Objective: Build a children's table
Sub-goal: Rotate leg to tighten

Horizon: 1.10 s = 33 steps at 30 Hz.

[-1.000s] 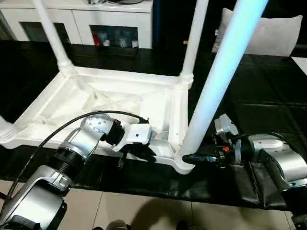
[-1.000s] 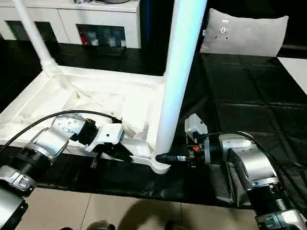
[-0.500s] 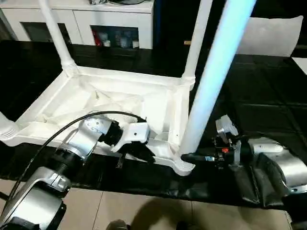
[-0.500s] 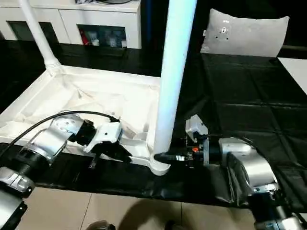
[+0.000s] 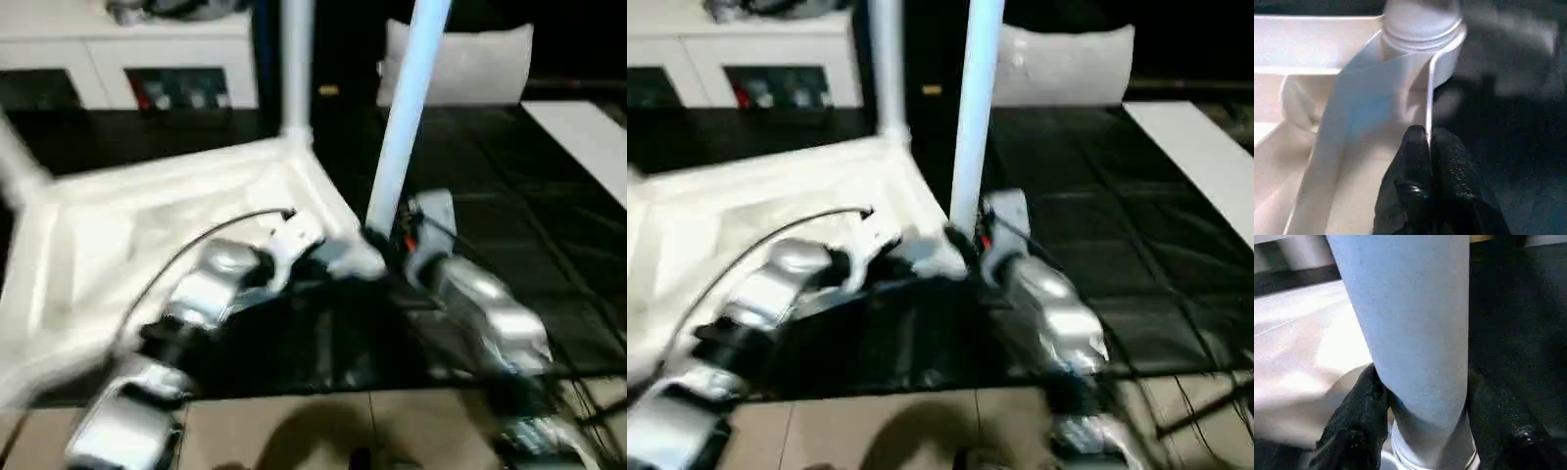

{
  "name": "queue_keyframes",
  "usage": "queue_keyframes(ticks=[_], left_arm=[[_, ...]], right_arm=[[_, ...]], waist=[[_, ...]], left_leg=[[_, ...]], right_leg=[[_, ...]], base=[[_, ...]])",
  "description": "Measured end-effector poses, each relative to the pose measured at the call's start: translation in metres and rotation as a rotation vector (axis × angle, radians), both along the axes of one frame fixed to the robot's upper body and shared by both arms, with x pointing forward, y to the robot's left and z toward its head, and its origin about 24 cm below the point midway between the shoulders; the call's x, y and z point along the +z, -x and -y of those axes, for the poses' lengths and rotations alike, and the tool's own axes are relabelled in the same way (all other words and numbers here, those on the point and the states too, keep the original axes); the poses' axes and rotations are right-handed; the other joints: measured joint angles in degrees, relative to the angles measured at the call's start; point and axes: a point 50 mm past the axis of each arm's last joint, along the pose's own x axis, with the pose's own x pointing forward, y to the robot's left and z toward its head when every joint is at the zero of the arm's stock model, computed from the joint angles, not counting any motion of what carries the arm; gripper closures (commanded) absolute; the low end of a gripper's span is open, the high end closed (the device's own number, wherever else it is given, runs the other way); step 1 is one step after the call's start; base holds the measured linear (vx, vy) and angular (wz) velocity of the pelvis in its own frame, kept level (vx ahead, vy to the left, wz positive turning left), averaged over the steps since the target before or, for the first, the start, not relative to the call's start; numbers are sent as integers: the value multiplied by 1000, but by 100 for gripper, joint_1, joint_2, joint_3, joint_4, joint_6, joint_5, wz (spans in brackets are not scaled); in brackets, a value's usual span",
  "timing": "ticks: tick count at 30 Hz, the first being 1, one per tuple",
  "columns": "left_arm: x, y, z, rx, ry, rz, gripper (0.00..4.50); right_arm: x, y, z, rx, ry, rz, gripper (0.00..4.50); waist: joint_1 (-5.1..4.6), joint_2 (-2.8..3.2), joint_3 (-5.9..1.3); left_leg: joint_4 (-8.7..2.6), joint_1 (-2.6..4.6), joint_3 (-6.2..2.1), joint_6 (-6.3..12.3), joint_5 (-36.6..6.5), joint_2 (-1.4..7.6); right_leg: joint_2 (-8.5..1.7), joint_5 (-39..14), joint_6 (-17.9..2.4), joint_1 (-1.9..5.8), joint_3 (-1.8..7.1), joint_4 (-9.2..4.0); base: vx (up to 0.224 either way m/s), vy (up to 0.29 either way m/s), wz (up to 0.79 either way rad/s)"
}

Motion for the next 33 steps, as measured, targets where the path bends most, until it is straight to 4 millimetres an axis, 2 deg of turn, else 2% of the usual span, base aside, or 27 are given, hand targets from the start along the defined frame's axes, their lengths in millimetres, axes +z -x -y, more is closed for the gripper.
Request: queue_keyframes(ticks=[1, 2, 4, 6, 10, 12, 14, 16, 20, 21, 24, 26, 29, 33], left_arm=[[1, 0, 4, 8, 8, 5, 450], [1, 1, 6, 13, 12, 9, 450], [3, 1, 9, 26, 17, 20, 450], [6, 1, 7, 30, 9, 31, 450], [9, 0, 4, 29, 1, 52, 450], [10, 1, 4, 4, -8, 57, 450], [10, 2, 1, -10, -13, 57, 450], [10, 3, -4, -58, -27, 63, 450], [9, 4, -19, -106, -52, 67, 450], [9, 4, -24, -127, -66, 68, 450], [8, 9, -31, -242, -85, 64, 450], [8, 9, -37, -277, -95, 60, 450], [9, 14, -47, -410, -122, 54, 450], [11, 19, -52, -556, -154, 41, 450]], right_arm=[[1, -2, 0, -20, -3, 9, 254], [1, -3, 0, -32, -13, 17, 198], [2, -4, -3, -50, -35, 39, 184], [4, -4, -4, -43, -46, 57, 164], [6, -4, -4, -8, -45, 88, 130], [4, 2, 8, 28, -23, 111, 100], [2, 8, 14, 77, -7, 125, 90], [2, 17, 29, 166, 26, 140, 66], [5, 26, 47, 280, 53, 153, 50], [6, 28, 51, 310, 62, 153, 29], [10, 39, 70, 433, 113, 144, 10], [12, 43, 73, 497, 117, 133, 10], [12, 57, 78, 696, 130, 74, 10], [11, 63, 77, 819, 113, 37, 56]], waist=[[-16, 2, 1], [-46, 1, 0], [-68, -7, 5], [2, -8, 5], [71, -7, 5], [158, -8, 5], [183, -8, 5], [220, -8, 6], [233, -10, 7], [234, -10, 7], [294, -7, 8], [323, -6, 7], [369, -6, 7], [407, -6, 7]], left_leg=[[-22, -17, -14, -6, 7, 9], [-16, -33, -12, -24, 14, 10], [-9, -54, 4, -16, 4, -15], [-25, -58, 6, -3, 8, -15], [-38, -98, 9, 6, 16, -12], [-38, -106, 14, 8, 14, -9], [-38, -104, 22, 12, 12, -8], [-37, -98, 26, 12, 12, -9], [-35, -74, 39, 12, 14, -10], [-33, -70, 40, 11, 15, -11], [-30, -63, 45, 6, 12, -11], [-27, -64, 47, 6, 12, -12], [-27, -59, 47, 6, 12, -11], [-23, -57, 47, 0, 8, -9]], right_leg=[[19, 11, -5, -1, -2, -47], [21, 79, -43, -1, 0, -80], [2, 248, -90, -19, 47, -108], [13, 254, -92, -36, 55, -104], [22, 257, -104, -102, 56, -89], [23, 255, -107, -112, 61, -89], [22, 255, -107, -114, 70, -89], [21, 255, -106, -111, 79, -89], [24, 257, -105, -97, 91, -88], [24, 257, -105, -95, 91, -88], [24, 257, -104, -83, 96, -91], [23, 257, -103, -82, 97, -91], [23, 256, -102, -66, 97, -97], [16, 256, -102, -59, 102, -98]], base=[[0, 0, 0], [0, 0, 0], [0, 0, 0], [0, 0, 0], [0, 0, 0], [0, 0, 0], [0, 0, 0], [0, 0, 0], [0, 0, 0], [0, 0, 0], [0, 0, 0], [0, 0, 0], [0, 0, 0], [0, 0, 0]])
